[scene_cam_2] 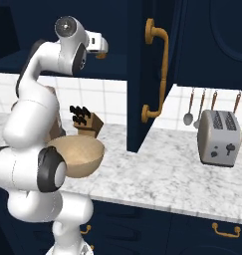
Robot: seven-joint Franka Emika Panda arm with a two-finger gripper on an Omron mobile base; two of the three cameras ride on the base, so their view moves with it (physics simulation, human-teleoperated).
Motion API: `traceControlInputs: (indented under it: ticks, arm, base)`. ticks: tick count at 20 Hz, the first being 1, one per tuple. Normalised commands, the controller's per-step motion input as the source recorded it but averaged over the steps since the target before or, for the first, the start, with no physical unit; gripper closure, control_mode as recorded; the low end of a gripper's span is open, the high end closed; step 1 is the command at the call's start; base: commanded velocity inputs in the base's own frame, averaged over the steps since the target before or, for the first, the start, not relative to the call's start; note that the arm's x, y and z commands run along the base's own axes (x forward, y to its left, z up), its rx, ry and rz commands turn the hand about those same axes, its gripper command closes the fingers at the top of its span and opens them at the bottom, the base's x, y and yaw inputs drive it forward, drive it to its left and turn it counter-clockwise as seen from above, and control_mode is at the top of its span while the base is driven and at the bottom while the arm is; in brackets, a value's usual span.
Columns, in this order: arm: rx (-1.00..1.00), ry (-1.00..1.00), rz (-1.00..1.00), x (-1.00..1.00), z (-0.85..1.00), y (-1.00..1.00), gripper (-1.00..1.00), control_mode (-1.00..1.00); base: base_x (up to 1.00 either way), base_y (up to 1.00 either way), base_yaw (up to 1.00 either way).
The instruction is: Open the cabinet, pick up the bread from the cabinet and place it in the basket. Then move the basket to the dining counter.
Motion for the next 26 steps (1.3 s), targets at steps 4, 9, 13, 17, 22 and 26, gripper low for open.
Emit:
traceControlInputs:
  ticks: [4,9,13,17,22,26]
  arm:
    - [0.0,0.02,0.0,0.43,-0.01,0.0,-1.0,-1.0]
    - [0.0,0.05,0.0,0.52,-0.01,0.0,-1.0,-1.0]
    - [0.0,0.01,0.0,0.5,-0.01,0.0,-1.0,-1.0]
    - [0.0,0.0,0.0,0.24,-0.03,0.01,-1.0,-1.0]
    - [0.0,0.01,0.0,0.34,-0.16,0.12,-1.0,-1.0]
    - [0.0,0.0,0.0,0.38,-0.22,0.03,-1.0,-1.0]
  base:
    - [0.0,0.0,0.0]
    - [0.0,0.0,0.0]
    - [0.0,0.0,0.0]
    - [0.0,0.0,0.0]
    - [0.0,0.0,0.0]
    - [0.0,0.0,0.0]
